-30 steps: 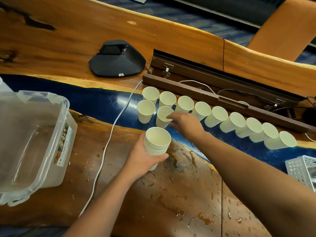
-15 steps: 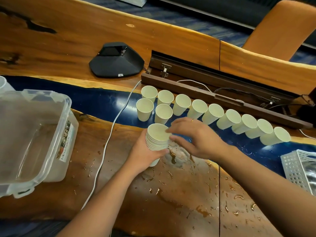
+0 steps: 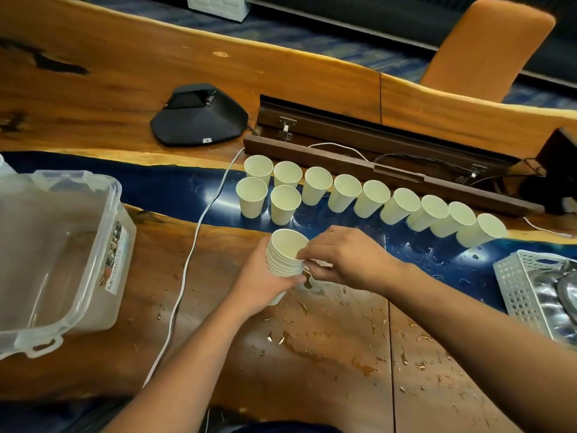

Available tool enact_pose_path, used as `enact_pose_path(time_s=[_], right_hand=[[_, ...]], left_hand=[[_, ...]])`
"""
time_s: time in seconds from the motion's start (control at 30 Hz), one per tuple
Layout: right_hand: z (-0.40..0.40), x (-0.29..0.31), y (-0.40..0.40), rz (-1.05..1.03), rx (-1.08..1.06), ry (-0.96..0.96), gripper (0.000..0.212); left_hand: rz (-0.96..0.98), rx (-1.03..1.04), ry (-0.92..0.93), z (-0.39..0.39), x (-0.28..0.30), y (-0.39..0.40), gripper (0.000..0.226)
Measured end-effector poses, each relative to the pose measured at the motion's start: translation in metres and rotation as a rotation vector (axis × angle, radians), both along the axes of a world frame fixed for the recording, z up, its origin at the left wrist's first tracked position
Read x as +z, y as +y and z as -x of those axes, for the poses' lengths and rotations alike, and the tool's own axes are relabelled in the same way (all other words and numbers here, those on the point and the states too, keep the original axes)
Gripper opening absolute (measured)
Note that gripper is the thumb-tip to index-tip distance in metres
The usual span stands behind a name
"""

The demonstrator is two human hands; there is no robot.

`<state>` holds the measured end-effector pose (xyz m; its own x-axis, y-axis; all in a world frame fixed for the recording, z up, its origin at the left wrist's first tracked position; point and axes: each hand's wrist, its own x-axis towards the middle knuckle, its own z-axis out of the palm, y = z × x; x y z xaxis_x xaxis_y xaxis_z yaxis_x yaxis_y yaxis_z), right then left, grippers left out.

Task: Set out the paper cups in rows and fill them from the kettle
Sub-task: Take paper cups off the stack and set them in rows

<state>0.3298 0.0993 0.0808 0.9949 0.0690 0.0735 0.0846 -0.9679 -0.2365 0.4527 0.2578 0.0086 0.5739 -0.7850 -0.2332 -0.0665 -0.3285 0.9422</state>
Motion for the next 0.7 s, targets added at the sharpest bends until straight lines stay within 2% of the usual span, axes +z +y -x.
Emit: enact_pose_path(time_s=[0.33,0.5,0.6,0.7], right_hand=[[0.007,0.007,-0.005,-0.029,-0.024,0.004,0.017],[0.010,0.009,-0.008,-0.033,-0.072,-0.085,0.020],[0.009,0.020,-0.016,-0.064,-0.179,-0.203,0.025],[0.007,0.031,-0.034,-0.051,-0.385,-0.294,0.022]], left_hand=[[-0.009,-0.024,-0.008,0.009,-0.007,0.003,0.083],[-0.001,-0.003,0.017,0.013,-0.010,0.000,0.080],[0.001,0.009,0.022,0.009,-0.006,-0.003,0.078],[-0.018,0.005,0.001,0.008,-0.001,-0.005,0.075]])
